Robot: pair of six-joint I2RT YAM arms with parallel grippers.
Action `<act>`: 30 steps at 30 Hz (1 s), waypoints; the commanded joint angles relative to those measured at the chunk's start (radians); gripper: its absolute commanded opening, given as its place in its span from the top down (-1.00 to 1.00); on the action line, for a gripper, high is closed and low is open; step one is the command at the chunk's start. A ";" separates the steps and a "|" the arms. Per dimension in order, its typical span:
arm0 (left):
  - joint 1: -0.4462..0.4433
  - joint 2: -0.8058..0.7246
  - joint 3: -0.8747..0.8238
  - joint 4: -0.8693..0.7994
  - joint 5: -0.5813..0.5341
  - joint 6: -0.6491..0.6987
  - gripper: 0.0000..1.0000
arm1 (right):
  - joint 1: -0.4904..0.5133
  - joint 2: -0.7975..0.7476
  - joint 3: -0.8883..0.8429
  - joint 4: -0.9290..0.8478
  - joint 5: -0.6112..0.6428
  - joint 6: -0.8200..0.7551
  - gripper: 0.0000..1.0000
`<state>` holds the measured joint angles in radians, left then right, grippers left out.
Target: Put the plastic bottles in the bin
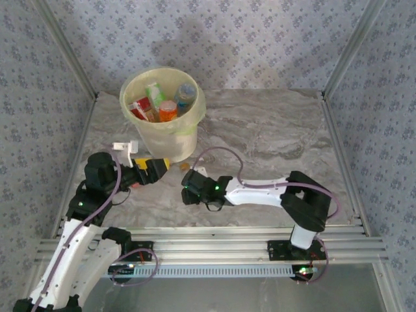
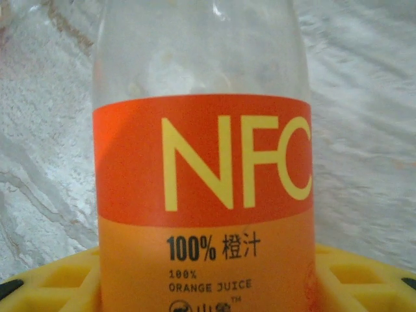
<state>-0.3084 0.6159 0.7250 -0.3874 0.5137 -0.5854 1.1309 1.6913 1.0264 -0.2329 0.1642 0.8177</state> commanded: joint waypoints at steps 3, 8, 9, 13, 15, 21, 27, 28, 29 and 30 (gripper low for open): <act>-0.022 0.007 -0.035 0.098 0.056 -0.081 -0.99 | -0.025 -0.126 -0.068 -0.016 0.067 -0.047 -0.08; -0.049 0.046 -0.084 0.214 0.100 -0.181 -0.99 | -0.057 -0.261 -0.143 0.017 0.062 -0.089 -0.04; -0.052 0.052 -0.092 0.233 0.103 -0.191 -0.99 | -0.066 -0.288 -0.152 0.021 0.054 -0.101 -0.03; -0.058 0.072 -0.119 0.324 0.123 -0.239 -0.99 | -0.081 -0.383 -0.159 0.018 0.026 -0.166 -0.02; -0.065 0.087 -0.126 0.373 0.137 -0.274 -0.99 | -0.086 -0.423 -0.153 0.008 0.013 -0.180 -0.03; -0.106 0.126 -0.151 0.489 0.117 -0.339 -0.99 | -0.100 -0.509 -0.126 0.010 -0.057 -0.277 -0.03; -0.183 0.212 -0.121 0.558 0.092 -0.343 -0.99 | -0.096 -0.537 -0.107 0.055 -0.147 -0.309 -0.03; -0.193 0.225 -0.121 0.577 0.089 -0.352 -0.99 | -0.096 -0.539 -0.105 0.060 -0.156 -0.314 -0.03; -0.200 0.237 -0.119 0.594 0.089 -0.360 -0.99 | -0.094 -0.540 -0.102 0.064 -0.164 -0.315 -0.04; -0.211 0.251 -0.116 0.613 0.091 -0.369 -0.98 | -0.095 -0.538 -0.099 0.065 -0.172 -0.320 -0.04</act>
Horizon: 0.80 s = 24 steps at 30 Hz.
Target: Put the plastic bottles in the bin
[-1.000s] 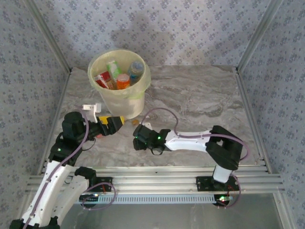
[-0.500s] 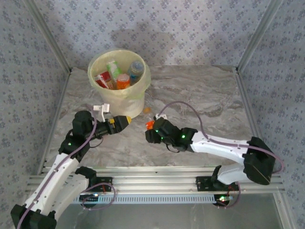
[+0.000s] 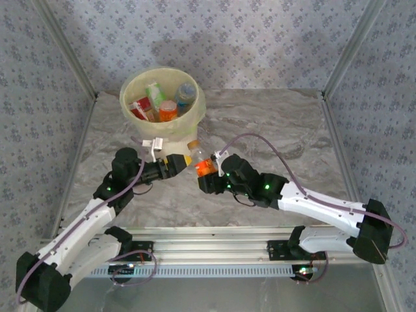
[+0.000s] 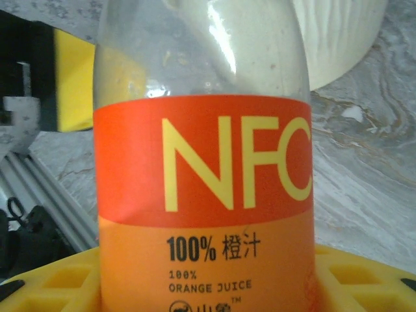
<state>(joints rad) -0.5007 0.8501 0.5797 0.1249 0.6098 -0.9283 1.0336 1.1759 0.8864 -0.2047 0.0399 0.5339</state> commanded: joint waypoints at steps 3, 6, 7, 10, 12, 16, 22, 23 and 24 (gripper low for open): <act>-0.043 0.054 0.035 0.138 -0.004 -0.043 -0.95 | 0.004 -0.016 0.049 0.041 -0.071 -0.043 -0.04; -0.063 0.075 0.036 0.182 -0.003 -0.061 -0.92 | 0.006 -0.009 0.054 0.045 -0.086 -0.052 -0.04; -0.068 0.081 0.035 0.193 -0.003 -0.065 -0.91 | 0.005 -0.005 0.055 0.047 -0.091 -0.053 -0.04; -0.083 0.088 0.037 0.206 -0.007 -0.068 -0.84 | 0.006 0.002 0.057 0.051 -0.098 -0.062 -0.04; -0.089 0.089 0.035 0.207 -0.011 -0.069 -0.80 | 0.007 0.007 0.057 0.054 -0.100 -0.065 -0.04; -0.094 0.085 0.035 0.210 -0.010 -0.070 -0.65 | 0.006 0.017 0.061 0.053 -0.103 -0.070 -0.05; -0.096 0.070 0.042 0.200 -0.018 -0.070 -0.38 | 0.006 0.030 0.069 0.049 -0.108 -0.078 -0.07; -0.097 0.067 0.045 0.194 -0.021 -0.067 -0.34 | 0.005 0.030 0.069 0.049 -0.108 -0.078 -0.07; -0.096 0.065 0.047 0.187 -0.022 -0.065 -0.31 | 0.005 0.030 0.069 0.049 -0.109 -0.081 -0.07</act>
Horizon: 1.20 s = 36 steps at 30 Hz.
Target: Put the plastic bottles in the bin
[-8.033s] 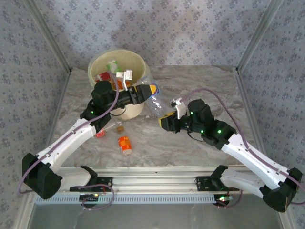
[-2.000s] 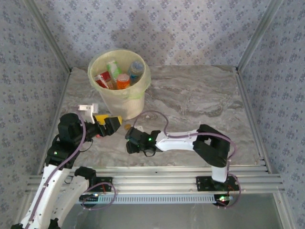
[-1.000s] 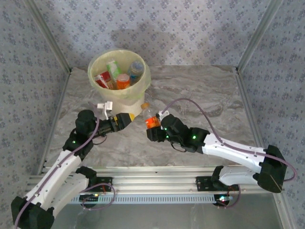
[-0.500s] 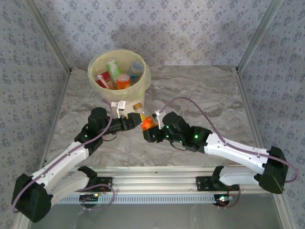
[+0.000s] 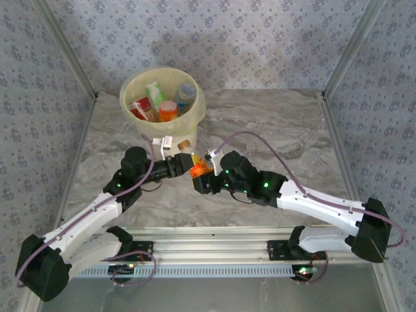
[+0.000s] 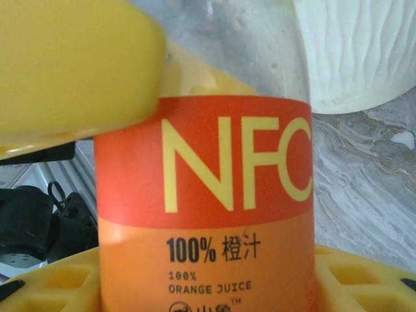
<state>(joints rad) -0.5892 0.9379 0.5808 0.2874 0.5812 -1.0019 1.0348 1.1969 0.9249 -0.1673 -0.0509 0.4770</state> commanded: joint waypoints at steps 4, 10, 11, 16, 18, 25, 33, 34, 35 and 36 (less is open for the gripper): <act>-0.008 -0.026 0.068 0.005 0.006 0.017 -0.20 | 0.003 0.006 0.037 0.002 -0.023 -0.029 -0.12; -0.008 -0.015 0.160 -0.114 0.005 0.064 -0.15 | 0.002 -0.011 0.041 -0.003 -0.021 -0.041 -0.25; -0.008 -0.015 0.183 -0.147 0.001 0.082 -0.15 | 0.002 -0.018 0.039 -0.002 -0.018 -0.044 -0.30; 0.017 0.013 0.341 -0.340 -0.031 0.185 -0.14 | -0.002 -0.065 0.031 0.002 -0.021 -0.066 -0.61; 0.049 0.045 0.421 -0.411 -0.039 0.219 -0.14 | -0.004 -0.083 0.029 -0.006 -0.028 -0.077 -0.68; 0.183 0.185 0.720 -0.621 -0.080 0.378 -0.14 | -0.014 -0.141 -0.011 -0.018 -0.017 -0.101 -0.77; 0.299 0.379 1.049 -0.761 -0.188 0.511 -0.14 | -0.052 -0.140 0.004 -0.059 -0.016 -0.132 -0.85; 0.313 0.400 1.077 -0.762 -0.187 0.515 -0.14 | -0.054 -0.141 0.004 -0.059 -0.015 -0.134 -0.86; 0.327 0.423 1.112 -0.770 -0.188 0.523 -0.15 | -0.056 -0.144 0.002 -0.060 -0.015 -0.135 -0.86; 0.340 0.450 1.152 -0.788 -0.190 0.538 -0.15 | -0.061 -0.147 0.003 -0.061 -0.016 -0.137 -0.87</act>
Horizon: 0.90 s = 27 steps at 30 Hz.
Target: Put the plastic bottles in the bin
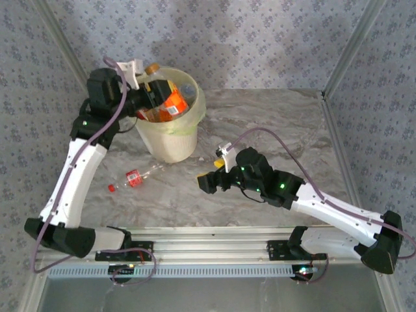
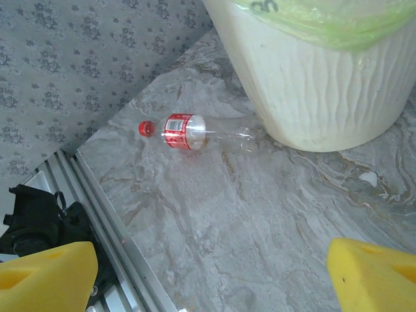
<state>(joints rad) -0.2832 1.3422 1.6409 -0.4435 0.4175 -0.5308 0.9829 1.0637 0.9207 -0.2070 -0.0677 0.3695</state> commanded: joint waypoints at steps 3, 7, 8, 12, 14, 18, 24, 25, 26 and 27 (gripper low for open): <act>0.051 0.117 0.209 -0.126 -0.093 0.147 -0.16 | -0.013 -0.024 0.019 -0.037 0.008 -0.034 -0.91; 0.087 0.204 0.287 -0.119 -0.092 0.176 -0.16 | -0.016 -0.053 0.034 -0.062 0.032 -0.044 -0.96; 0.094 0.229 0.304 -0.120 -0.091 0.185 -0.16 | -0.017 -0.062 0.032 -0.064 0.039 -0.045 -0.96; 0.102 0.330 0.412 -0.137 -0.118 0.239 -0.16 | -0.028 -0.088 0.024 -0.075 0.047 -0.041 -0.97; 0.102 0.384 0.467 -0.144 -0.096 0.250 -0.16 | -0.031 -0.096 0.022 -0.085 0.049 -0.040 -0.97; 0.094 0.501 0.595 -0.176 -0.060 0.268 -0.16 | -0.034 -0.118 0.017 -0.106 0.059 -0.038 -0.97; 0.072 0.647 0.760 -0.260 -0.125 0.334 -0.17 | -0.035 -0.148 -0.001 -0.109 0.067 -0.024 -0.97; 0.066 0.672 0.788 -0.283 -0.134 0.346 -0.17 | -0.035 -0.149 -0.002 -0.111 0.068 -0.023 -0.97; 0.059 0.694 0.817 -0.304 -0.146 0.361 -0.18 | -0.036 -0.148 -0.002 -0.112 0.068 -0.021 -0.97; 0.053 0.711 0.836 -0.321 -0.160 0.372 -0.18 | -0.036 -0.148 -0.004 -0.110 0.068 -0.020 -0.97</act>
<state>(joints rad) -0.2100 2.0254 2.3974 -0.6945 0.2943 -0.2234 0.9512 0.9291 0.9207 -0.3035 -0.0151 0.3470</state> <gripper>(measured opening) 0.592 0.985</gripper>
